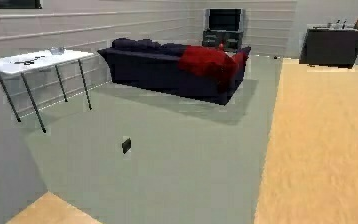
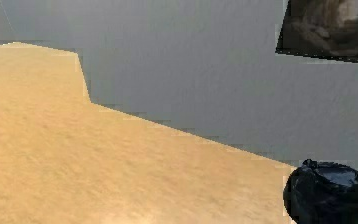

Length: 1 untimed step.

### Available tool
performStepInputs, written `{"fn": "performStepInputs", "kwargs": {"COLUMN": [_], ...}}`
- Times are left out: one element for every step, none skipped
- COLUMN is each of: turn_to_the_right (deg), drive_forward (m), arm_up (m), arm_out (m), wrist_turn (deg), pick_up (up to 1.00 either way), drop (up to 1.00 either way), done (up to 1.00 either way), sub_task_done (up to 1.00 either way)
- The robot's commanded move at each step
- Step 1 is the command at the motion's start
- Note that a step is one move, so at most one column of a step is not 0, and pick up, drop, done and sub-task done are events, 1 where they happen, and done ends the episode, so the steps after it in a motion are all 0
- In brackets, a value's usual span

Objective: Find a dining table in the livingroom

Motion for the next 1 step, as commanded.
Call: {"fn": "performStepInputs", "kwargs": {"turn_to_the_right": [0.0], "drive_forward": [1.00], "arm_up": [0.00], "arm_out": [0.00], "wrist_turn": [0.0], "pick_up": [0.00], "drop": [0.00], "done": [0.00], "sub_task_done": [0.00]}}
